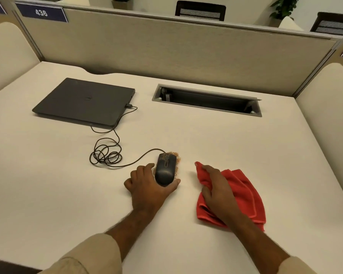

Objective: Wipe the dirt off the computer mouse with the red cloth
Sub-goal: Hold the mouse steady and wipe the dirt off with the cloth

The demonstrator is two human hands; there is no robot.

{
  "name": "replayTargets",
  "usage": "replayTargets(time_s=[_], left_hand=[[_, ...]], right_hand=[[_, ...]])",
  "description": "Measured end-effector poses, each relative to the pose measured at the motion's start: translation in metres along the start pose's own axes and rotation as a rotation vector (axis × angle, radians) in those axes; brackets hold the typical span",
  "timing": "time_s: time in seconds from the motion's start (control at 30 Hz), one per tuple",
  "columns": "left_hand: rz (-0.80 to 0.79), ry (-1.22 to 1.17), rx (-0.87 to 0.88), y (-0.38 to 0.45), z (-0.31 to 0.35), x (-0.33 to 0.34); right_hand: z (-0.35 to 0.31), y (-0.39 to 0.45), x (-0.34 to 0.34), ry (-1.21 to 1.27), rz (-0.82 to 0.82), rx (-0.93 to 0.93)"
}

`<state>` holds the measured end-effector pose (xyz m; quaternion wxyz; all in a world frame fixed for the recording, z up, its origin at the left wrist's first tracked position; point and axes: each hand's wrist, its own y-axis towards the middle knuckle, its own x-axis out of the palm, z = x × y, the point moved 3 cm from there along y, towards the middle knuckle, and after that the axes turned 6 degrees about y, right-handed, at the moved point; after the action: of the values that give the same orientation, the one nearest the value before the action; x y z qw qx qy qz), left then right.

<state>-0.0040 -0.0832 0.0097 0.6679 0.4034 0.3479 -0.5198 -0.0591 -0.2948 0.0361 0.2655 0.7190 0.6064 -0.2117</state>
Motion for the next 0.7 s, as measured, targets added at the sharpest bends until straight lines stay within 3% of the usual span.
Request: replayTargets(time_s=[0.3, 0.47, 0.6, 0.7], left_hand=[[0.017, 0.017, -0.003, -0.001, 0.001, -0.001], [0.014, 0.004, -0.010, -0.001, 0.001, -0.003], [0.022, -0.007, -0.009, -0.001, 0.001, -0.004], [0.008, 0.000, -0.017, 0.000, 0.001, -0.005]], right_hand=[[-0.005, 0.015, -0.004, 0.155, 0.033, -0.098], [-0.002, 0.021, 0.000, 0.174, 0.052, 0.022], [-0.002, 0.025, 0.008, 0.064, -0.007, -0.022], [-0.006, 0.027, 0.014, -0.213, -0.050, -0.105]])
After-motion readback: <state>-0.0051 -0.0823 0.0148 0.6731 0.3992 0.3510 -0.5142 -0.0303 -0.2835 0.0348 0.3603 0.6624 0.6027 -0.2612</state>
